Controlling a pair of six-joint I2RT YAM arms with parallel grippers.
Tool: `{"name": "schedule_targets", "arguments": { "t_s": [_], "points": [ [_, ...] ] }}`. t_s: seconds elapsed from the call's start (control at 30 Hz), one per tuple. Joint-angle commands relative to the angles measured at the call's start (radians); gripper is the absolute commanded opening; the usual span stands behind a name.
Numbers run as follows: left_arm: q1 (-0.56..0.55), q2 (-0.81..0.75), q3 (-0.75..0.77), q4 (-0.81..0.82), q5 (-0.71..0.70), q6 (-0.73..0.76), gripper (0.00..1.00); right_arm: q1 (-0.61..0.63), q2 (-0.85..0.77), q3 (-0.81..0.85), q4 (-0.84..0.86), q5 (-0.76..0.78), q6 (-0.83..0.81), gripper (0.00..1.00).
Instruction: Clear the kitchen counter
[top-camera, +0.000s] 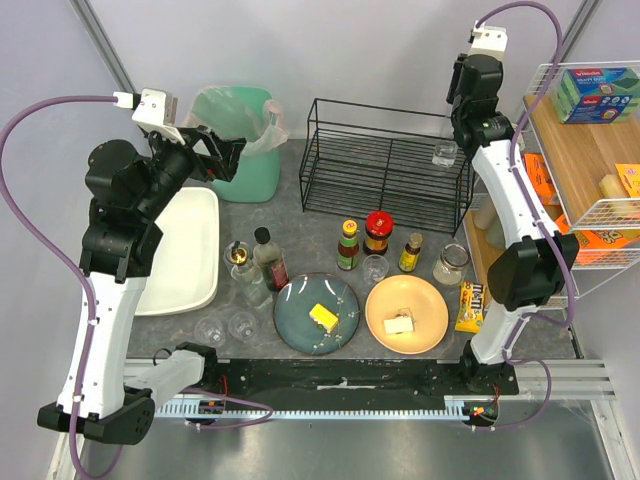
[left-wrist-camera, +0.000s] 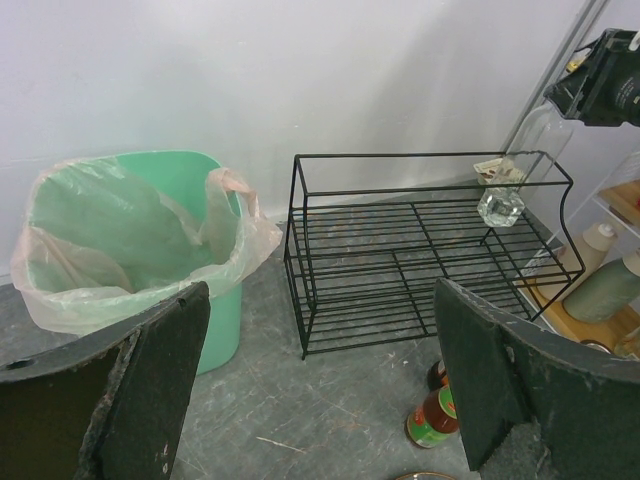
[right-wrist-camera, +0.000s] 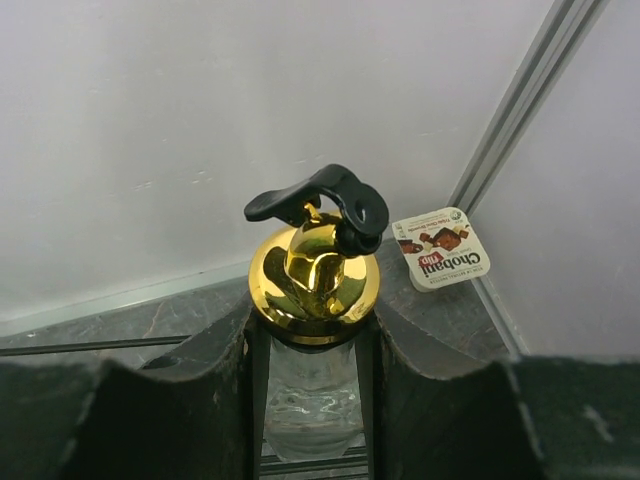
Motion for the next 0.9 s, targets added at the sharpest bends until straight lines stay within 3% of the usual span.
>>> {"name": "schedule_targets", "arguments": {
  "t_s": [0.0,0.1,0.23,0.37,0.6,0.87],
  "points": [
    [0.003,0.004,0.004,0.044,0.003,-0.013,0.98,-0.004,-0.082,-0.011,0.102,-0.008,0.024,0.28],
    [0.003,0.002,0.006,0.044,0.001,-0.016,0.98,-0.004,-0.107,-0.032,0.114,-0.014,0.027,0.66],
    [0.003,0.001,0.007,0.044,0.0,-0.02,0.99,-0.002,-0.143,-0.048,0.119,-0.017,0.035,0.88],
    [0.003,-0.001,0.007,0.044,0.001,-0.024,0.99,-0.006,-0.183,-0.043,0.105,-0.051,0.035,0.95],
    [0.003,-0.001,0.002,0.027,0.007,-0.037,0.99,-0.004,-0.285,-0.059,0.063,-0.167,0.042,0.98],
    [0.002,-0.01,-0.005,-0.01,0.011,-0.069,0.96,0.045,-0.418,-0.169,0.071,-0.469,-0.036,0.98]
  ]
}}
